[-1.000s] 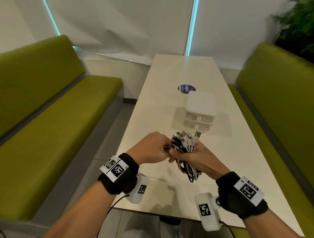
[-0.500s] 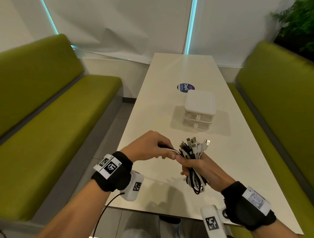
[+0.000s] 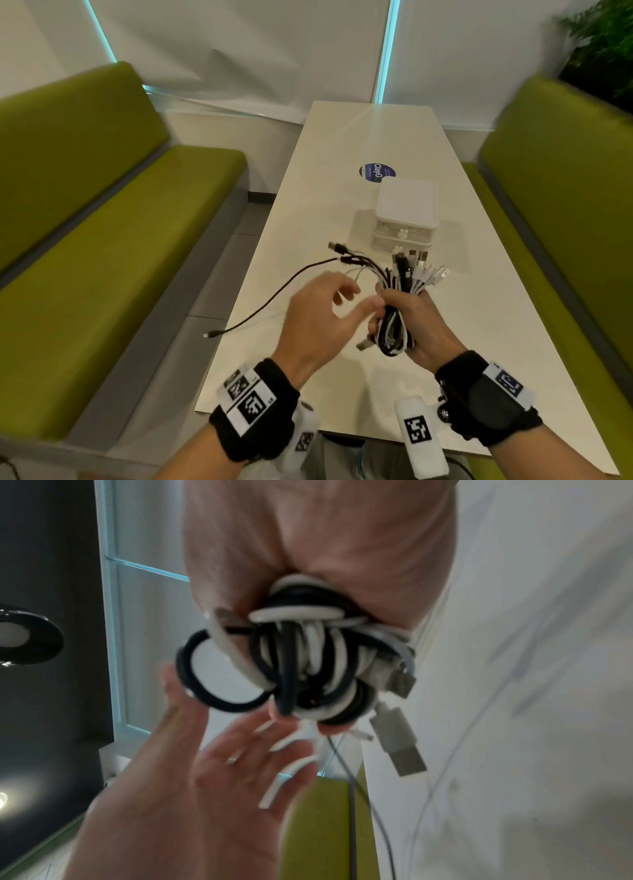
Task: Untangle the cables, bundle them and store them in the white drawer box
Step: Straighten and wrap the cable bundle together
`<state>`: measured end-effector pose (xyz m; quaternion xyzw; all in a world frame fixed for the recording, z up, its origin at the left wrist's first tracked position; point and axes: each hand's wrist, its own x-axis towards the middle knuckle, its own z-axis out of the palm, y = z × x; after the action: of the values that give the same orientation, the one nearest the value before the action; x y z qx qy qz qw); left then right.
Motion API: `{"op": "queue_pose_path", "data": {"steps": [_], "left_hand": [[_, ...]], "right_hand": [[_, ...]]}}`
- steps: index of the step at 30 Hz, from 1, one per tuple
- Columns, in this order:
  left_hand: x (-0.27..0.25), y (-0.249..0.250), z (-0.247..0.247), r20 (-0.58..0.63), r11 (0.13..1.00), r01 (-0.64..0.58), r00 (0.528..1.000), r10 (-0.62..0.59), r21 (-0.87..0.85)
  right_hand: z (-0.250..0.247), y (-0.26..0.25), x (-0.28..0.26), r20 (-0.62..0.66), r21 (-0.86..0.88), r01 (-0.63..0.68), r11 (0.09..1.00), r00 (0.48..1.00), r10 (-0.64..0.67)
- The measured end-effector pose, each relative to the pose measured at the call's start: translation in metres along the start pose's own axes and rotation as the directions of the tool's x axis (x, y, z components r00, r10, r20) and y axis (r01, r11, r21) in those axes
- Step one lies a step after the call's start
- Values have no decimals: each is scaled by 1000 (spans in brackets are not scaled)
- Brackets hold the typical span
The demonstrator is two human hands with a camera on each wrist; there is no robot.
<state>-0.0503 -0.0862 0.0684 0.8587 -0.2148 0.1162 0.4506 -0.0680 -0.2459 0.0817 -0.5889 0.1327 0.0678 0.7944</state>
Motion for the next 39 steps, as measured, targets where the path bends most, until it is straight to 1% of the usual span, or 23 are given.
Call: {"op": "queue_pose_path", "data": {"steps": [1, 2, 3, 4, 5, 6, 7, 8, 10, 12, 14, 17, 21, 23, 26, 30, 32, 33, 34, 36, 37, 38, 39], "left_hand": [[-5, 2, 6, 166, 989, 141, 977, -131, -48], [-8, 3, 12, 330, 960, 261, 919, -215, -100], [-8, 2, 17, 458, 919, 359, 852, -252, -163], [-6, 3, 19, 552, 867, 441, 794, -257, -231], [-3, 5, 18, 616, 816, 507, 745, -254, -277], [1, 7, 17, 664, 786, 547, 706, -247, -289], [5, 8, 15, 692, 789, 552, 681, -239, -270], [8, 9, 15, 701, 813, 531, 674, -235, -238], [11, 9, 16, 671, 851, 487, 699, -246, -195], [13, 8, 19, 640, 861, 478, 718, -271, -171], [13, 8, 23, 626, 846, 490, 732, -269, -209], [7, 9, 31, 585, 837, 492, 761, -280, -239], [-5, 11, 39, 541, 784, 546, 772, -333, -296], [-9, 13, 40, 534, 768, 553, 776, -334, -323], [-12, 12, 41, 506, 785, 513, 807, -304, -346], [-8, 7, 40, 463, 845, 424, 851, -248, -327], [-8, 10, 39, 424, 872, 364, 881, -209, -326], [-9, 11, 40, 412, 879, 354, 887, -208, -320], [-11, 11, 41, 417, 873, 366, 883, -215, -323], [-11, 9, 40, 483, 856, 414, 844, -233, -311], [-10, 6, 37, 540, 855, 434, 809, -231, -285], [-7, 3, 32, 608, 866, 440, 762, -221, -237], [-3, -1, 25, 668, 899, 409, 715, -207, -159]], "right_hand": [[2, -2, 1, -10, 16, 23, 1000, 1000, -23], [5, -2, 3, -3, 35, 32, 999, 999, -32], [7, -2, 4, 10, 57, 33, 998, 999, -34], [8, -2, 4, 21, 65, 42, 997, 999, -43], [8, -1, 5, 20, 53, 60, 997, 998, -61], [7, 0, 5, 12, 22, 84, 996, 996, -84], [6, 0, 5, 6, -11, 106, 994, 994, -106], [5, 1, 5, 1, -40, 115, 993, 993, -115], [5, 1, 4, 1, -67, 88, 994, 996, -88], [7, 2, 4, -9, -51, 30, 998, 1000, -30], [9, 0, 1, -3, -49, 10, 999, 1000, -11], [11, -3, -2, 67, -62, 1, 998, 998, 3], [6, 2, 0, 99, -131, -14, 991, 995, 27], [3, 7, 3, 102, -142, -3, 990, 995, 18], [4, 10, 5, 126, -56, -16, 998, 992, 23], [8, 9, 1, 166, 77, -57, 995, 985, 43], [12, 5, 0, 143, 99, -91, 991, 987, 77], [13, 4, -1, 128, 96, -109, 989, 987, 97], [13, 2, -1, 122, 77, -123, 989, 986, 114], [11, 3, -1, 132, 21, -120, 993, 984, 116], [9, 4, 0, 145, -3, -99, 995, 985, 99], [7, 6, 1, 154, -11, -79, 997, 985, 80], [6, 7, 2, 152, 2, -65, 998, 986, 64]]}}
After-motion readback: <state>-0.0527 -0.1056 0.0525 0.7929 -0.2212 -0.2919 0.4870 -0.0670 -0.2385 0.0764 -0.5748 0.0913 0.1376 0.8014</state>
